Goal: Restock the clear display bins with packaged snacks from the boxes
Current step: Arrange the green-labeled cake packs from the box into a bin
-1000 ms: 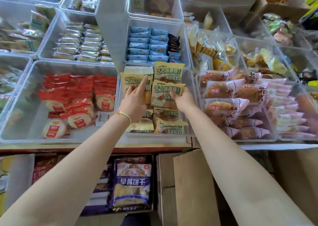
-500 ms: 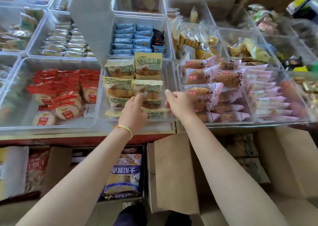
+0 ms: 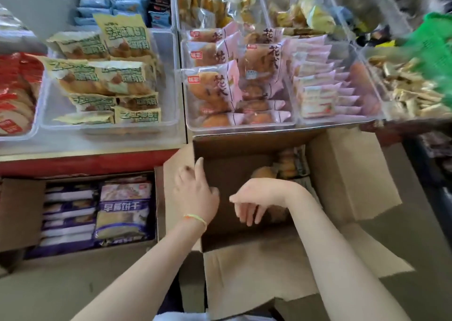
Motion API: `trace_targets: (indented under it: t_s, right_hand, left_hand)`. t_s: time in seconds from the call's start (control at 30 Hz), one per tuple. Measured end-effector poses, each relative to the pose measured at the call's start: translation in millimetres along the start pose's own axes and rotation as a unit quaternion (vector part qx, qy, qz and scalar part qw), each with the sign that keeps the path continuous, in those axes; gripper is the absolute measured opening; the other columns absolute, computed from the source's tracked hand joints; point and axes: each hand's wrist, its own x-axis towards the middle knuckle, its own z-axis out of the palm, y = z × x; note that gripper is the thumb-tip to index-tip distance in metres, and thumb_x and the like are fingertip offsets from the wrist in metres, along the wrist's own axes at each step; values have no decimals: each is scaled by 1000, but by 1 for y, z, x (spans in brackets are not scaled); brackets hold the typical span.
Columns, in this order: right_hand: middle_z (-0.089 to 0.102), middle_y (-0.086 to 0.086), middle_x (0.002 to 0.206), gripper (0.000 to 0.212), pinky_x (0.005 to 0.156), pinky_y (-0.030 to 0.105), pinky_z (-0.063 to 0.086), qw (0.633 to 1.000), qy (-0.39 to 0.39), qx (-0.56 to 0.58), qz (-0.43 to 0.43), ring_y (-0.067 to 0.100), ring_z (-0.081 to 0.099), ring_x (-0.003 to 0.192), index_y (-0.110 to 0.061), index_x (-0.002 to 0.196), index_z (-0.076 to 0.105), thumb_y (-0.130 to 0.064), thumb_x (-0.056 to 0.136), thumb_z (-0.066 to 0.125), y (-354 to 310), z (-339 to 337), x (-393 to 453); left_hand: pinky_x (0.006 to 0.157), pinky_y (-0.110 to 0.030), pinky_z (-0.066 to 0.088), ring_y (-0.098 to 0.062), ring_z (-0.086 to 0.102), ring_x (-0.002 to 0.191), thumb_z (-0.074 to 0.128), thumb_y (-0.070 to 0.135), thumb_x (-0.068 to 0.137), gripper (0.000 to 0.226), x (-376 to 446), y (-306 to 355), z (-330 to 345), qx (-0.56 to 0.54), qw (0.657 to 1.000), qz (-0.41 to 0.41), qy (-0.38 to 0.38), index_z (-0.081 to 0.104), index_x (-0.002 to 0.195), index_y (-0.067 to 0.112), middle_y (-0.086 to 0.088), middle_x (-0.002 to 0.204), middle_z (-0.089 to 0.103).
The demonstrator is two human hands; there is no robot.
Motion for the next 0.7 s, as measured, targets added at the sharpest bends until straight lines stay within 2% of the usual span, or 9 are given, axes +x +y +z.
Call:
trace_targets:
  t_s: [0.07, 0.1, 0.17, 0.2, 0.33, 0.4, 0.47, 0.6, 0.7]
  right_hand:
    - [68, 9, 107, 26, 70, 28, 53, 989, 113, -85, 52, 28, 69, 102, -13, 103, 66, -34, 103, 51, 34, -8, 25]
    - [62, 11, 121, 28, 74, 30, 50, 974, 168, -130, 77, 31, 64, 112, -12, 120, 61, -32, 102, 52, 49, -11, 36]
    - [44, 15, 147, 56, 87, 37, 48, 937, 245, -206, 137, 35, 52, 126, -12, 148, 38, -29, 98, 57, 78, -15, 54]
    - [39, 17, 150, 66, 91, 40, 48, 924, 258, -228, 167, 35, 50, 128, -12, 152, 31, -29, 96, 61, 89, -15, 62]
    - [36, 19, 152, 95, 101, 50, 48, 904, 249, -239, 254, 37, 46, 133, -7, 157, 13, -30, 88, 74, 113, -9, 92]
    - [30, 19, 154, 96, 105, 55, 44, 906, 255, -221, 255, 38, 40, 137, -7, 158, -1, -28, 93, 67, 121, -3, 105]
    - [30, 19, 154, 90, 104, 57, 44, 908, 264, -219, 240, 39, 41, 136, -10, 157, -7, -25, 97, 58, 130, 5, 114]
    - [27, 18, 156, 97, 101, 49, 47, 915, 263, -228, 205, 38, 43, 134, -15, 157, -8, -25, 94, 65, 139, 8, 112]
    - [31, 15, 154, 89, 98, 47, 50, 930, 272, -199, 149, 38, 46, 131, -24, 155, 6, -30, 91, 68, 133, 3, 103]
  left_hand:
    - [109, -45, 31, -40, 26, 140, 57, 31, 89, 73, -1, 6, 12, 45, 999, -17, -5, 23, 152, 22, -23, 154, 20]
    - [108, -47, 32, -43, 25, 140, 58, 25, 88, 68, -1, 8, 17, 56, 998, -23, 0, 31, 150, 20, -25, 155, 20]
    - [104, -48, 35, -46, 29, 138, 60, 14, 85, 59, 1, 9, 28, 68, 997, -36, 17, 44, 142, 15, -28, 154, 24]
    - [103, -48, 36, -46, 30, 137, 60, 11, 84, 57, 1, 8, 31, 76, 996, -39, 20, 46, 140, 14, -28, 154, 24]
    - [103, -47, 38, -44, 29, 137, 58, 7, 85, 51, 4, 9, 34, 90, 995, -33, 27, 48, 134, 11, -28, 155, 22]
    - [101, -47, 40, -44, 30, 136, 58, 6, 84, 45, 5, 10, 36, 92, 994, -41, 32, 52, 129, 10, -28, 154, 23]
    - [98, -46, 42, -44, 32, 135, 59, 5, 82, 41, 5, 9, 37, 98, 994, -47, 33, 56, 123, 9, -27, 153, 25]
    - [98, -45, 43, -43, 36, 131, 61, 6, 81, 36, 6, 6, 40, 108, 992, -51, 43, 59, 116, 9, -26, 152, 28]
    - [100, -46, 42, -43, 37, 131, 62, 6, 82, 33, 6, 6, 41, 105, 992, -56, 53, 61, 114, 8, -27, 152, 30]
